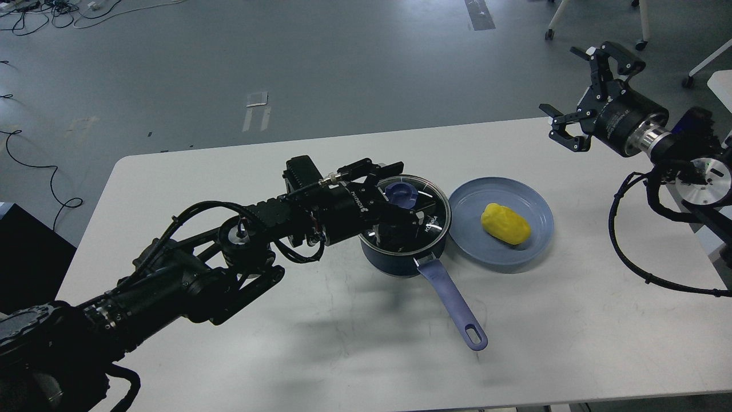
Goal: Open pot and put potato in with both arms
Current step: 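Reach the left gripper to the blue knob of the glass lid, then close the left gripper on the lid knob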
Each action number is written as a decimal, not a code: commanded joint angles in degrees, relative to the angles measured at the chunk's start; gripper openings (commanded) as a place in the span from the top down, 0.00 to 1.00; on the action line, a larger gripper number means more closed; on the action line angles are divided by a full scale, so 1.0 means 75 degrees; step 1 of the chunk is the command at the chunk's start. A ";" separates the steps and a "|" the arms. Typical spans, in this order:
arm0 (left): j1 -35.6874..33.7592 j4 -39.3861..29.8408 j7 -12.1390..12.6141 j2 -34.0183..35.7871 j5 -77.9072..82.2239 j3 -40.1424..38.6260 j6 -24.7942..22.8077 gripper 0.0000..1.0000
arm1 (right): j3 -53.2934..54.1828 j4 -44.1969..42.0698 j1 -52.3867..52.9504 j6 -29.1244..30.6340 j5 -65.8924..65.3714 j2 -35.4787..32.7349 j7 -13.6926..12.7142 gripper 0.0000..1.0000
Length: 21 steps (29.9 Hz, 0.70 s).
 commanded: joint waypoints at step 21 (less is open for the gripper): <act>0.0032 0.1032 0.0116 -0.0597 0.0001 0.0083 0.0028 0.02 | 0.0020 -0.0048 -0.0059 0.0000 0.0000 -0.0061 -0.0001 0.00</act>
